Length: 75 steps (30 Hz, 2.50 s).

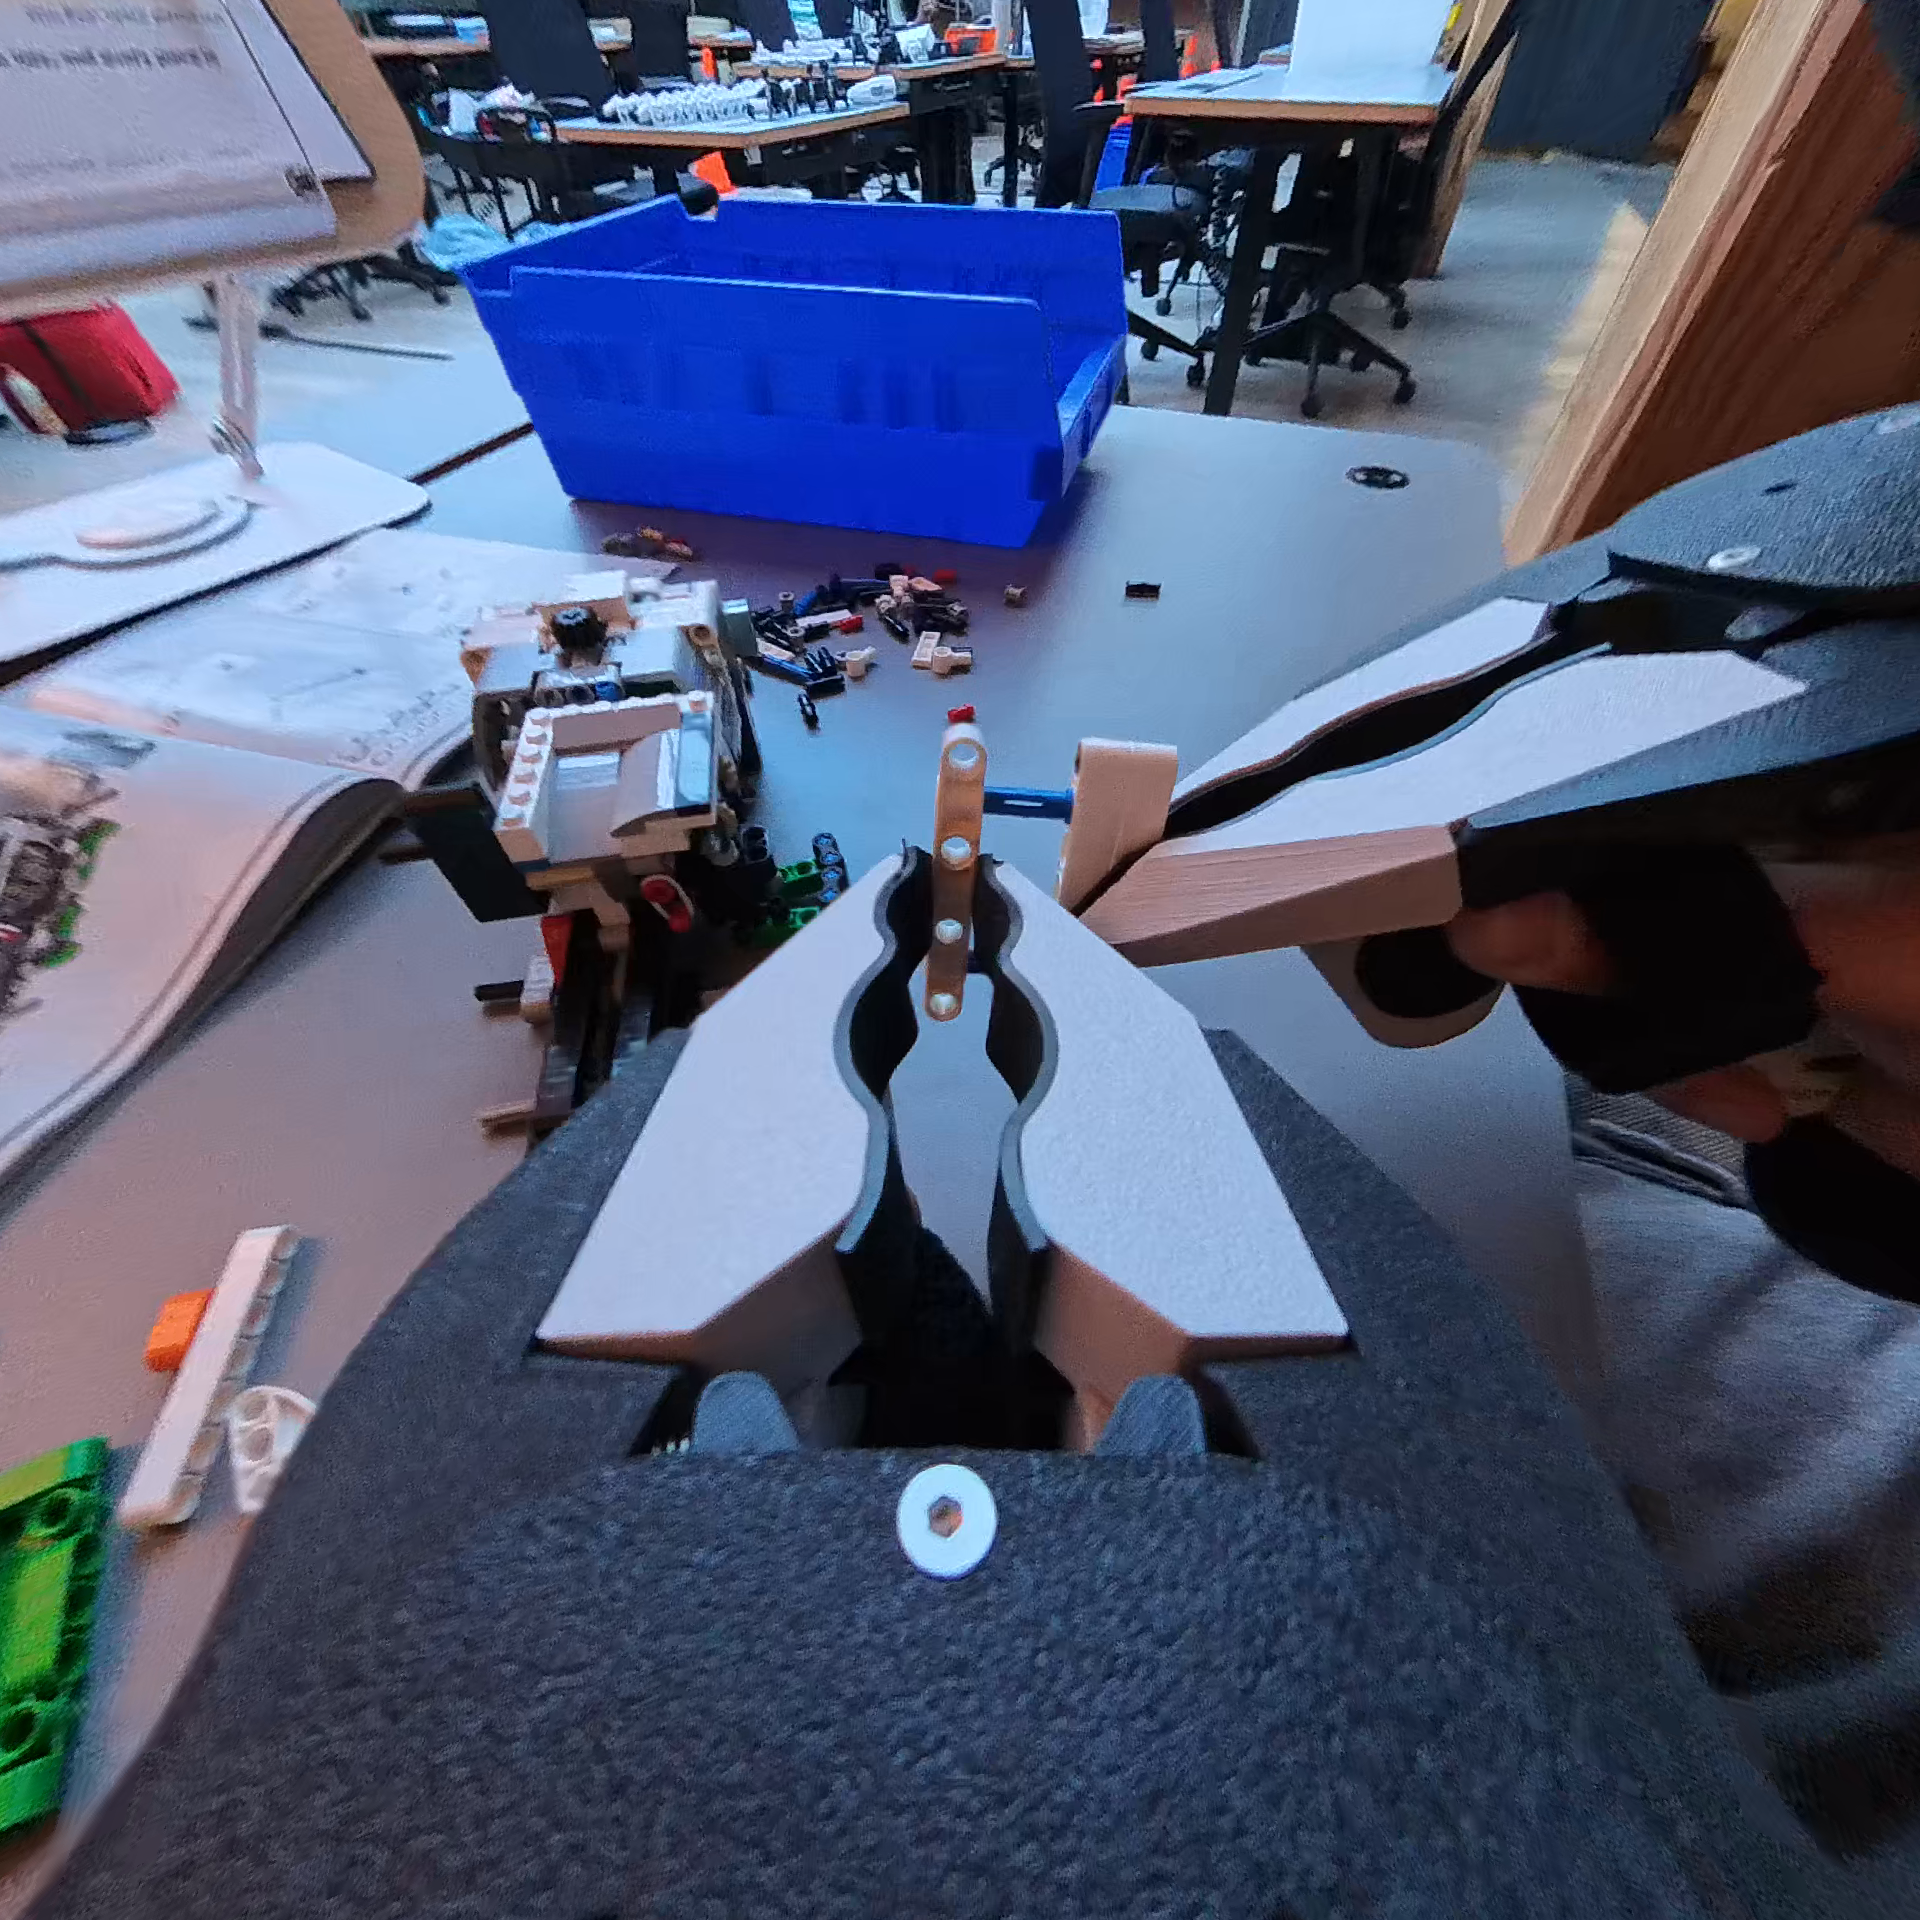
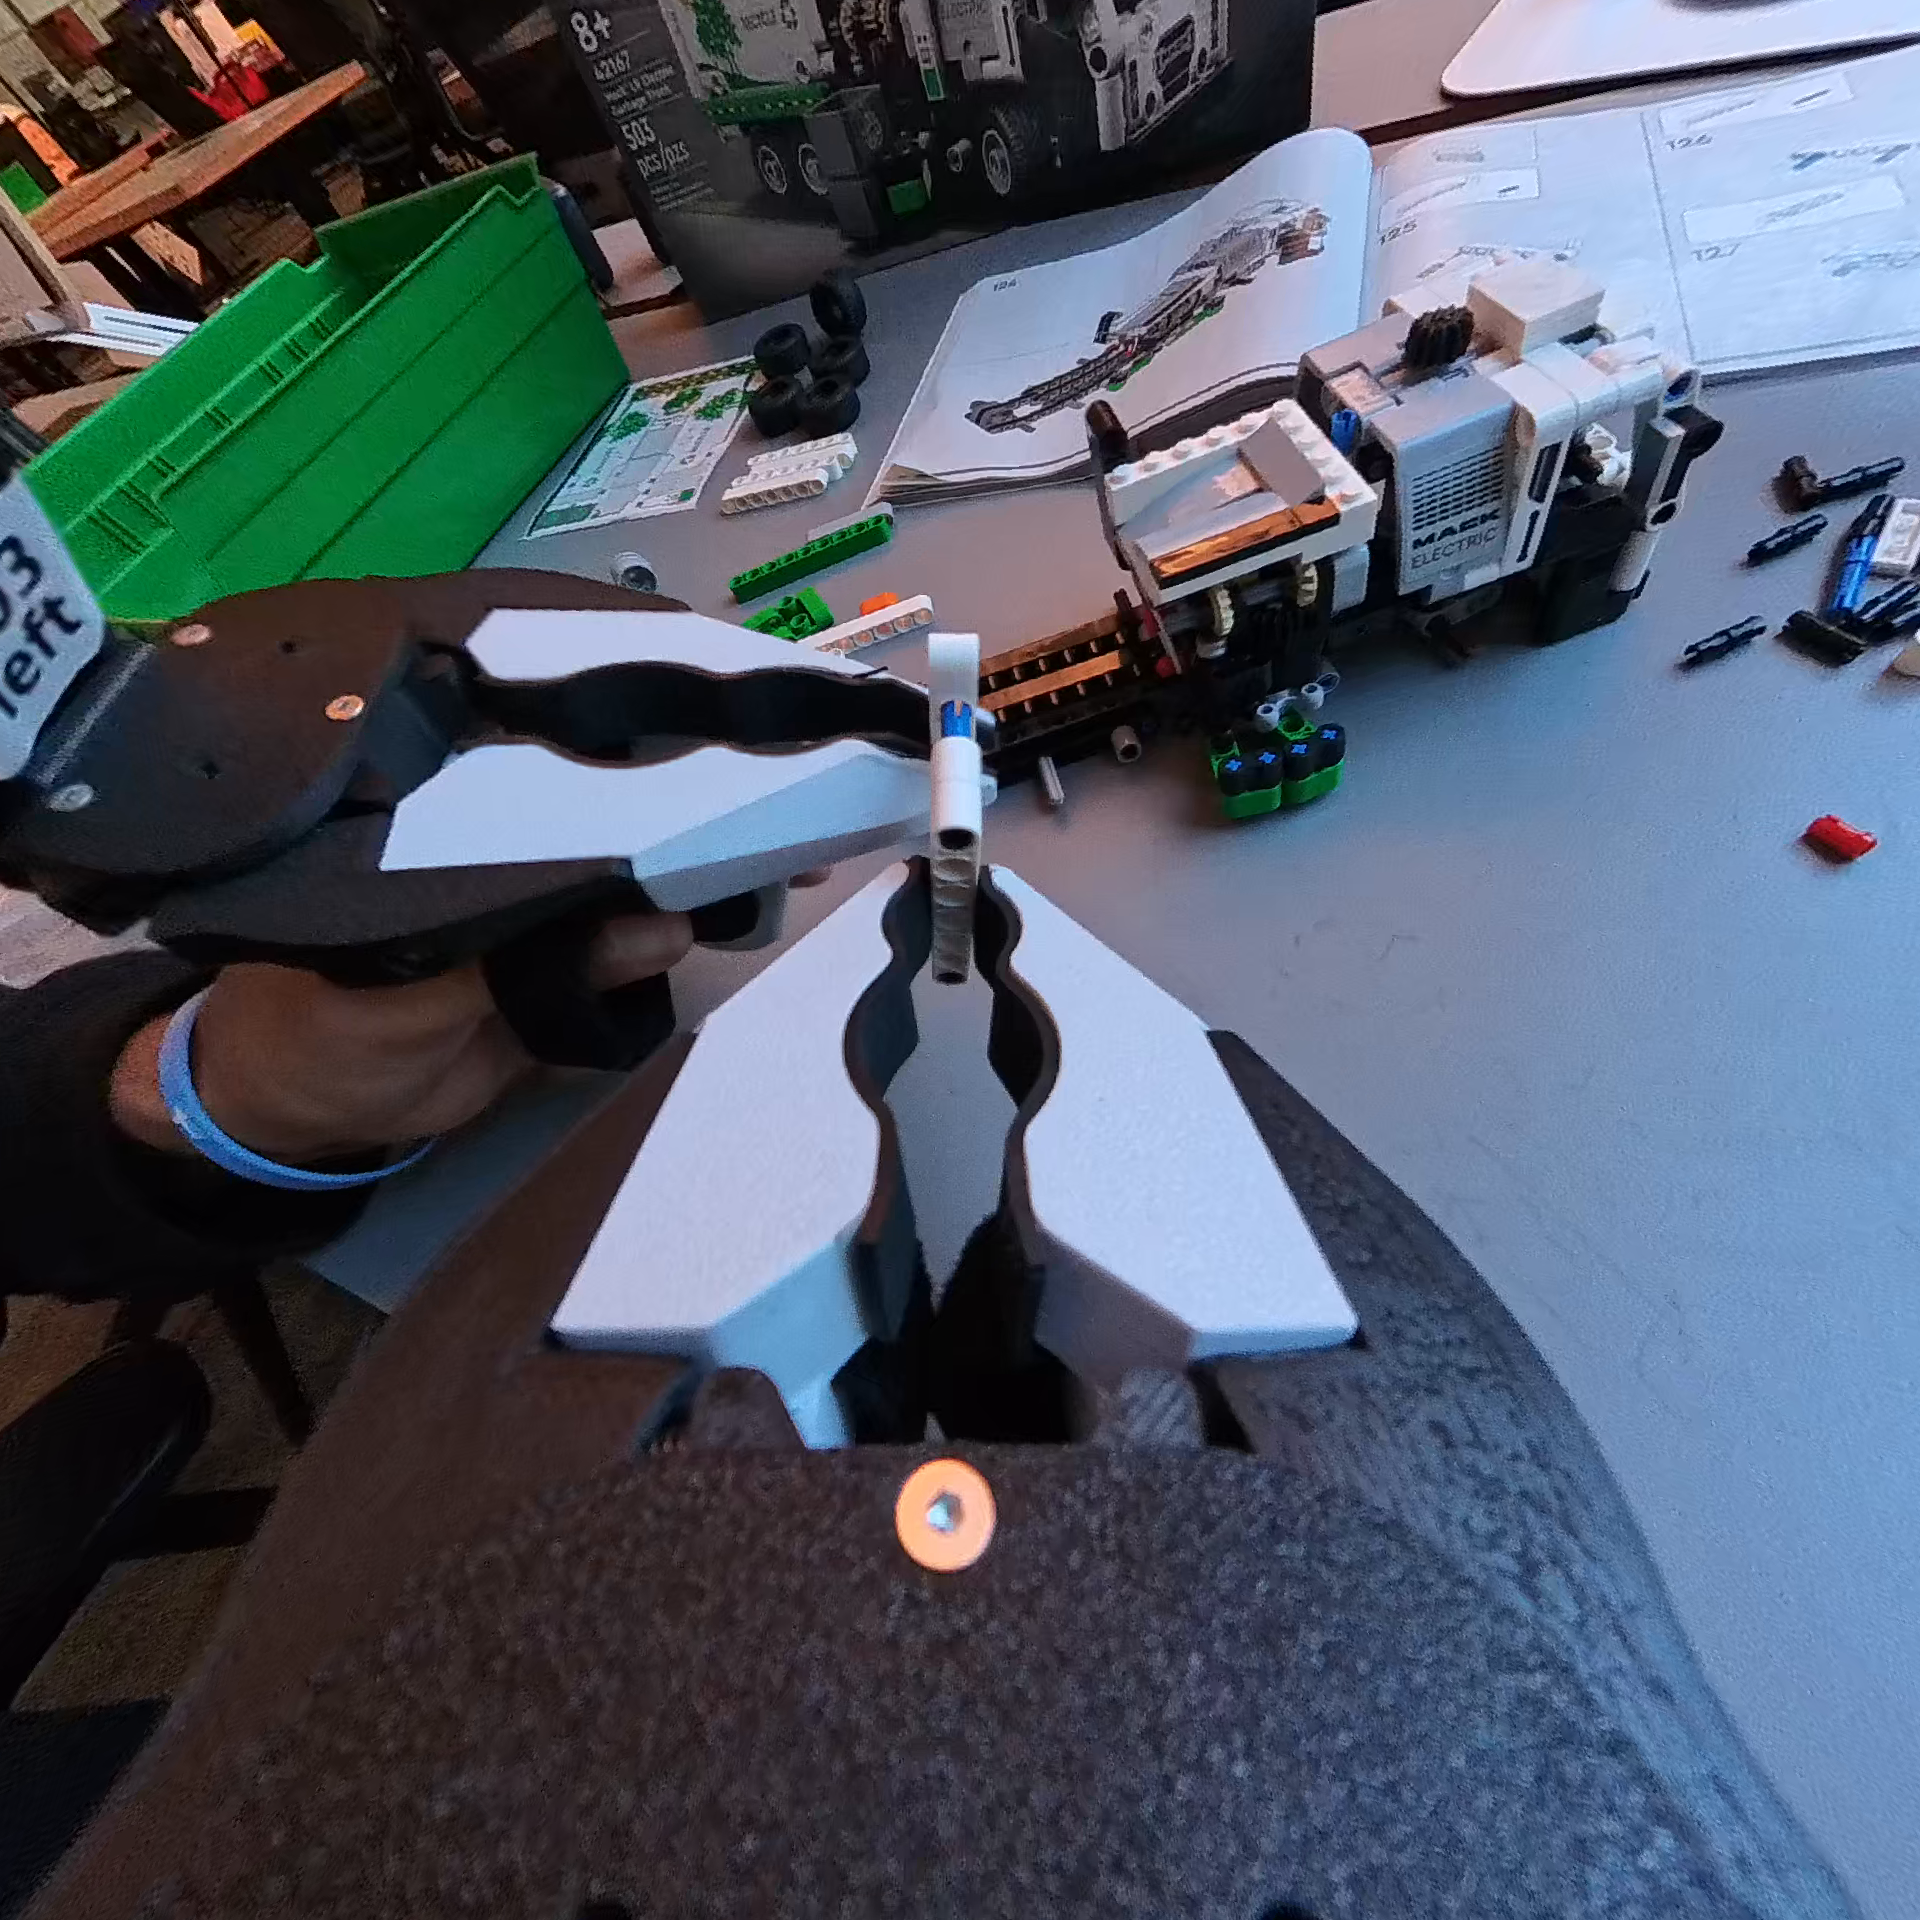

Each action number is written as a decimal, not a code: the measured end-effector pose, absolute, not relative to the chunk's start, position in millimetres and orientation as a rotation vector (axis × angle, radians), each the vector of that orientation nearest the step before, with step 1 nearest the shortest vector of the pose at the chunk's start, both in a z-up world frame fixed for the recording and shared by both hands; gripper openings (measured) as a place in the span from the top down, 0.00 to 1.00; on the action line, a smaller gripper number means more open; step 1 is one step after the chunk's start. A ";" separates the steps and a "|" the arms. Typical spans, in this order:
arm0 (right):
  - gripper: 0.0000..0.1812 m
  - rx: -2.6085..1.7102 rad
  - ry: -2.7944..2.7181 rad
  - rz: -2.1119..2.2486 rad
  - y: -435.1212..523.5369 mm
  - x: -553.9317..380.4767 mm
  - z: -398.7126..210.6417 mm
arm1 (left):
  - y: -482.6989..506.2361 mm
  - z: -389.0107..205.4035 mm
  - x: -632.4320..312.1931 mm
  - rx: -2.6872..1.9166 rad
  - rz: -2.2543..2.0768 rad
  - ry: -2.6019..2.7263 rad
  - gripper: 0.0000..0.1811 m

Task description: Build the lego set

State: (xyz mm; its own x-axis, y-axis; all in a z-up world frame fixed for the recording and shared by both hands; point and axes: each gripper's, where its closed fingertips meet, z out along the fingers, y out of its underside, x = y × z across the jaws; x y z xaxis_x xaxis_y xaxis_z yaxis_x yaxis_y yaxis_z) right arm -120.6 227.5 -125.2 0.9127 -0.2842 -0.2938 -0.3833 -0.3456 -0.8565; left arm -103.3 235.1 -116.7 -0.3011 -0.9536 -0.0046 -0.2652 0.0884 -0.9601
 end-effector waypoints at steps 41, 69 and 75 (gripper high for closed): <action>0.96 -2.149 0.361 0.207 222.7 -122.0 -175.2 | 220.8 -152.2 -104.4 -0.532 -0.530 1.923 0.97; 0.96 -2.146 0.199 0.202 202.0 -123.0 -173.8 | 234.2 -146.3 -100.6 -0.510 -0.332 1.784 0.97; 0.94 -2.180 0.154 0.150 202.6 -117.3 -176.7 | 233.3 -140.9 -102.1 -0.480 -0.307 1.755 0.97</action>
State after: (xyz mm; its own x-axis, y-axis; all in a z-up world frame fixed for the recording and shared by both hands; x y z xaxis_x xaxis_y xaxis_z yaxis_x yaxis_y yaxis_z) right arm -117.3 202.6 -176.7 0.9847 -0.0552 -0.1650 -0.1666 -0.5727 -0.8026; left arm -102.1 233.3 -140.9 -0.1848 -0.4747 -0.8606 -0.1543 0.8788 -0.4516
